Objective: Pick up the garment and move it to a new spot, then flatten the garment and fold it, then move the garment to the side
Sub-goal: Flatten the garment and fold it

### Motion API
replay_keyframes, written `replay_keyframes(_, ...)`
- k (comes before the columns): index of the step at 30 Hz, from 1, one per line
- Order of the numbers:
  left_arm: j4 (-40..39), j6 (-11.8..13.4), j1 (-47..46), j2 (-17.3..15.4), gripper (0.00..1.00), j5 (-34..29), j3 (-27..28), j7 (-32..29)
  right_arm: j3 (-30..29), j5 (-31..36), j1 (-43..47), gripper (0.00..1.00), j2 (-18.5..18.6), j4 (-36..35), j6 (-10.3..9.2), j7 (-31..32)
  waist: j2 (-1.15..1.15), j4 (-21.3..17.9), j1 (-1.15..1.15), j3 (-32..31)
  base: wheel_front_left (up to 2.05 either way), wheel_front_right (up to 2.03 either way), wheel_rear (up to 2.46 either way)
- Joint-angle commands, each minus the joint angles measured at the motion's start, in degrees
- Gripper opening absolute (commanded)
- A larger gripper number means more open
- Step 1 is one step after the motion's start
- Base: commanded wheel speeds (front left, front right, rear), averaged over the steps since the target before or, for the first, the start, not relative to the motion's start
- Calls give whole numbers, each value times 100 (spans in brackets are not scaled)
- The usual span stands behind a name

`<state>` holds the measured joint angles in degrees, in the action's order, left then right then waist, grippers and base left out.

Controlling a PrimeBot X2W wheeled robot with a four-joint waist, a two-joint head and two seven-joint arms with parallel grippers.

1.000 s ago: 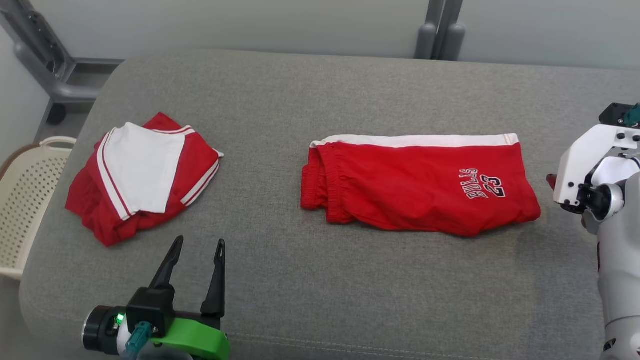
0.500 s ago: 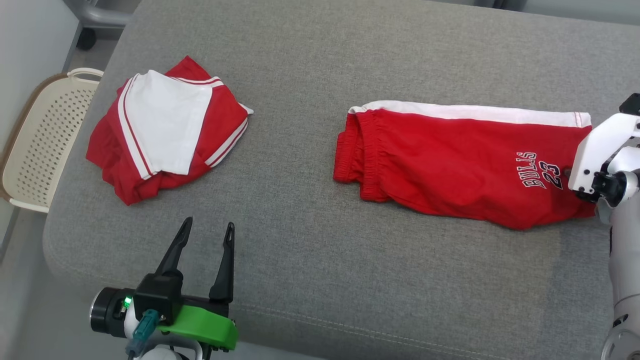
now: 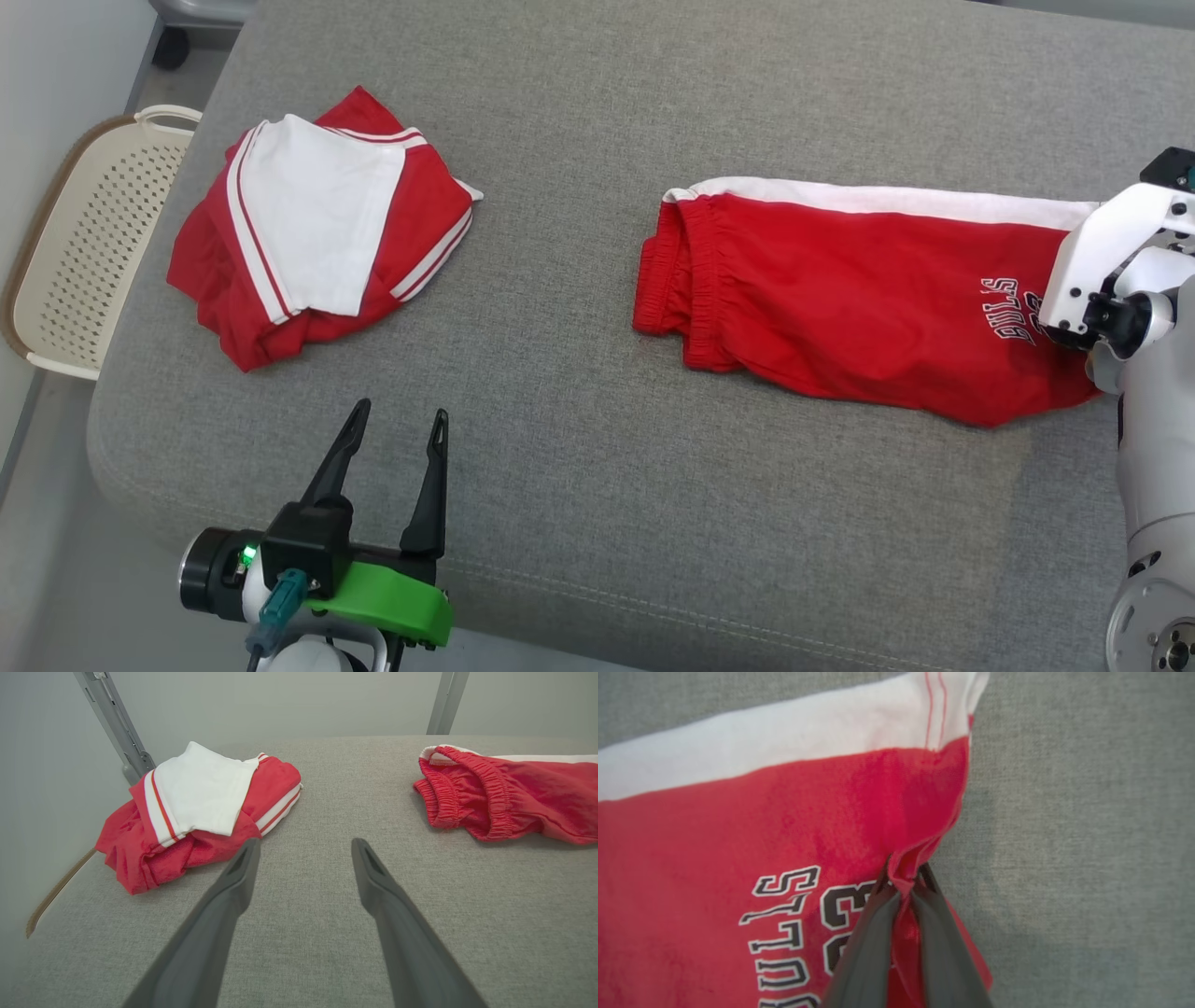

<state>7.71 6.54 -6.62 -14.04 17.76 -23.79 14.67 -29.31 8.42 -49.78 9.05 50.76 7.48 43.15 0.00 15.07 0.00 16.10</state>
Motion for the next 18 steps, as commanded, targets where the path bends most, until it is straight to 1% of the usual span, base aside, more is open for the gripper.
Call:
replay_keyframes(1,29,-13,-85,5,100,10,2,13,-22,90,184,0,-34,181,2,15,0,-3,0,-50,0,0,0)
replay_keyframes(10,133,14,-31,23,100,70,-28,23,-149,572,42,0,276,-2,-3,-256,0,-5,0,-321,0,0,0)
replay_keyframes(18,203,57,137,33,100,125,-50,33,-31,1272,147,0,559,-285,-3,-107,0,76,0,-674,0,0,0)
